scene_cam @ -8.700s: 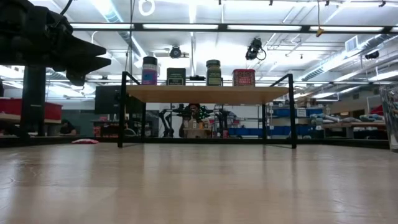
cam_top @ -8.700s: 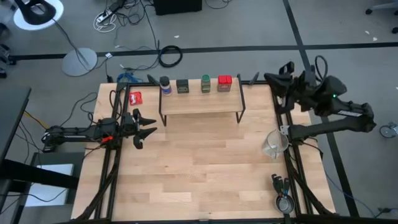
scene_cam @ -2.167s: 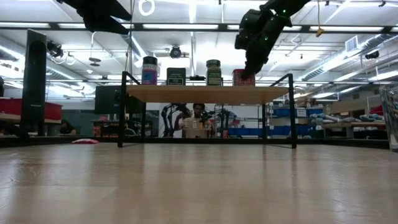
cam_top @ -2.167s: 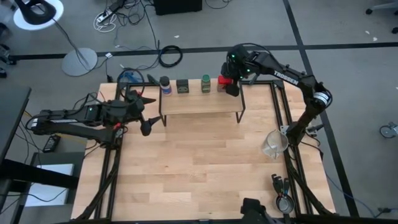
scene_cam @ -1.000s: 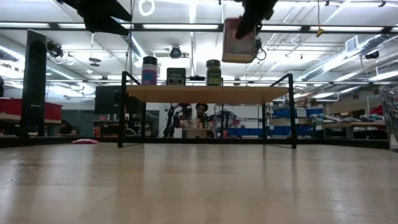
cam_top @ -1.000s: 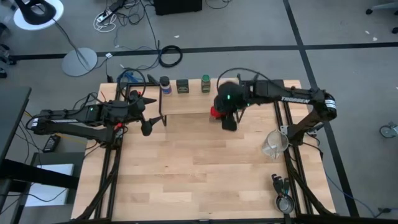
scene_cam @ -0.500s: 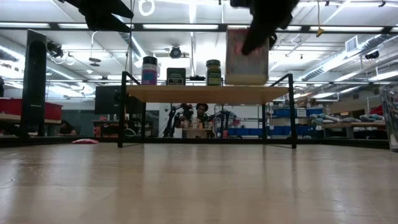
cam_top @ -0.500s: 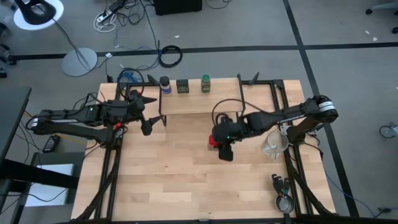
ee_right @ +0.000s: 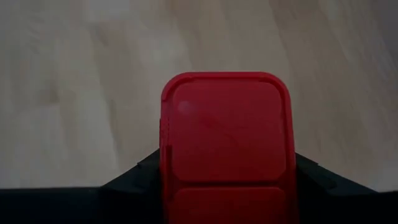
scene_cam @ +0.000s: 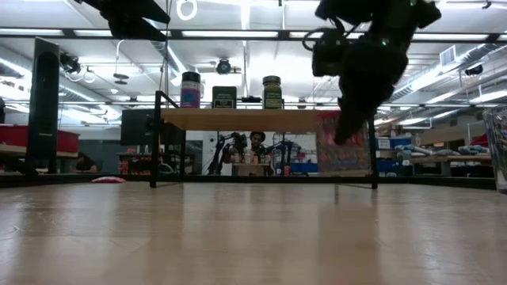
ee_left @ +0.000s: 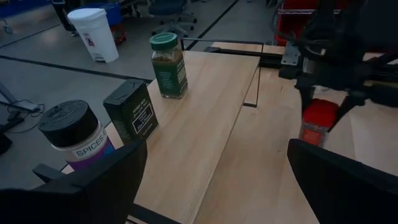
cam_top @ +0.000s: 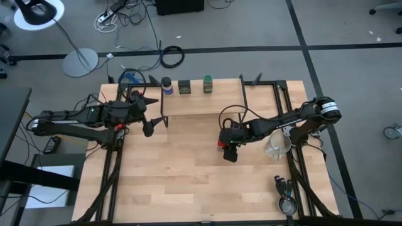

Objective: Shelf spices
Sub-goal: Remove the red seasoning can from the shelf, then remove the green seasoning bottle from the shelf

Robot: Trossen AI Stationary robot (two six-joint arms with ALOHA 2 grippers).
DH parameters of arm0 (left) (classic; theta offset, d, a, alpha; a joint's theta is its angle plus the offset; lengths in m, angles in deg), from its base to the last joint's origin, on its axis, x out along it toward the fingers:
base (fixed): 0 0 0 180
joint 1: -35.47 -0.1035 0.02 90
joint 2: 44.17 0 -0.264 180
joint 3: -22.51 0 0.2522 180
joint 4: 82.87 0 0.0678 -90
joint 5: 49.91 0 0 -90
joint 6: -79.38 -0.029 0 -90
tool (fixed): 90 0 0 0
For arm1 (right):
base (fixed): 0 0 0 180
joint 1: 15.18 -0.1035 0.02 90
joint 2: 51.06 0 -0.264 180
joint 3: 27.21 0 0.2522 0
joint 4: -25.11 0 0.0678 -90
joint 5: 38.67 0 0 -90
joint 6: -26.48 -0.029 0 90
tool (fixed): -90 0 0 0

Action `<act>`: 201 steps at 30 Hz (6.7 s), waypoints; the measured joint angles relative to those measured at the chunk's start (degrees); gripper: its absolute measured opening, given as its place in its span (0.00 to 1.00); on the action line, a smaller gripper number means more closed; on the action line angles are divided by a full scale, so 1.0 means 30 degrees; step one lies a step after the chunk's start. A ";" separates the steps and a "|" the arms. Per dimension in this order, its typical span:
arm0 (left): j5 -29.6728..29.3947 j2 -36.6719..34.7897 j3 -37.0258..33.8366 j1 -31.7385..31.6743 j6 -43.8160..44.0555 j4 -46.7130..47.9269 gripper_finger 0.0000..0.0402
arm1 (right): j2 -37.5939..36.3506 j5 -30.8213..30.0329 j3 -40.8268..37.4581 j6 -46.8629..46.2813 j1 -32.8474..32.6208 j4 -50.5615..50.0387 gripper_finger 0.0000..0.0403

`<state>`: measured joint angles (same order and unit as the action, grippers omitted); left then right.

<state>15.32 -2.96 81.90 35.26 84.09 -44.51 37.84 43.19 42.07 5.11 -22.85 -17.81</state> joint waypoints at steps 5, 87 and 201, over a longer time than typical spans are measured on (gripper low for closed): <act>0.0000 0.0000 0.0000 0.0000 0.0007 0.0022 0.98 | 0.0000 0.0112 -0.0462 0.0110 0.0204 0.0034 0.51; -0.0006 0.0007 0.0000 -0.0007 -0.0026 -0.0257 0.98 | 0.0007 0.2018 1.0151 1.1023 1.1383 0.1637 0.80; -0.0007 0.0019 0.0000 -0.0007 0.0145 -0.0275 0.98 | 0.4648 -0.5007 0.1941 -0.1139 -0.1193 0.9497 0.50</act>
<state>15.30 -2.90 81.90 35.24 84.53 -45.33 51.79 28.17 47.90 1.70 -26.43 10.68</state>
